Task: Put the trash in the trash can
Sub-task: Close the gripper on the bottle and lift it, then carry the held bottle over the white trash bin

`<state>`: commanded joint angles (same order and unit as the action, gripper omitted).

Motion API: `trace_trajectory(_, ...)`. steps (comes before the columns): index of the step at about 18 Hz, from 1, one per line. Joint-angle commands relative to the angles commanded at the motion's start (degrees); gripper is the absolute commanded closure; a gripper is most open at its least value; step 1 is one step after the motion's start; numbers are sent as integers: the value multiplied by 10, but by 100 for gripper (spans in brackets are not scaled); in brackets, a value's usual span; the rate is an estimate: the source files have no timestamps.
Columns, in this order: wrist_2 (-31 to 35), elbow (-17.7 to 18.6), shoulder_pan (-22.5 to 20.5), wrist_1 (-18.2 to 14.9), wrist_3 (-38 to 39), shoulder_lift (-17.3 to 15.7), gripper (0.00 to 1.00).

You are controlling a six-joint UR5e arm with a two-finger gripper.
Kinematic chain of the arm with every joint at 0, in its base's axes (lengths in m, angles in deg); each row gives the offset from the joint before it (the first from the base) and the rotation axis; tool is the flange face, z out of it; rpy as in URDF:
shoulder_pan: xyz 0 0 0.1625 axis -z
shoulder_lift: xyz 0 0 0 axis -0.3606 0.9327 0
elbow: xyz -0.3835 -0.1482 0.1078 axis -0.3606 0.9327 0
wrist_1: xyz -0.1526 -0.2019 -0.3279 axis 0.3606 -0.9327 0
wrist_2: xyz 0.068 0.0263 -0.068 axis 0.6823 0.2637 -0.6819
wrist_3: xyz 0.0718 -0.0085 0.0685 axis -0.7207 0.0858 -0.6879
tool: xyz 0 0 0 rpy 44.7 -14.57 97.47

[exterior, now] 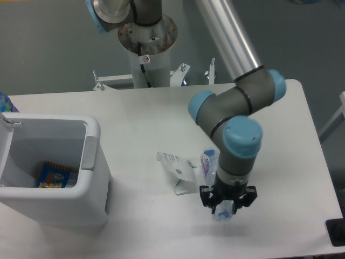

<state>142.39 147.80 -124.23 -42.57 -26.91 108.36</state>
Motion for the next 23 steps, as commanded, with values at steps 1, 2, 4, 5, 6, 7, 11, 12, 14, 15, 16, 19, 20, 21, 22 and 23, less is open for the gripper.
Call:
trace_trajectory(1, -17, -5, -2, 0, 0, -5, 46)
trace_trajectory(2, -31, -11, -3, 0, 0, -9, 46)
trace_trajectory(4, -54, -21, -6, 1, 2, -18, 46)
trace_trajectory(5, -64, -25, -6, 2, 5, -23, 46)
trace_trajectory(6, -77, -29, -6, 2, 11, -27, 46)
trace_trajectory(7, -91, -34, -6, 2, 16, -33, 46)
trace_trajectory(11, -135, -48, -3, 4, 37, -52, 46)
trace_trajectory(12, -147, -50, -2, 4, 40, -58, 46)
trace_trajectory(14, -172, -52, -2, 4, 43, -70, 46)
trace_trajectory(15, -186, -52, -1, 4, 43, -77, 46)
trace_trajectory(16, -198, -52, -1, 4, 46, -84, 46)
trace_trajectory(19, -229, -57, 0, 4, 61, -103, 46)
trace_trajectory(20, -244, -62, 1, 4, 65, -107, 46)
trace_trajectory(21, -258, -64, 1, 4, 68, -112, 46)
trace_trajectory(22, -271, -66, 2, 5, 69, -116, 46)
trace_trajectory(23, -285, -68, 4, 7, 69, -120, 46)
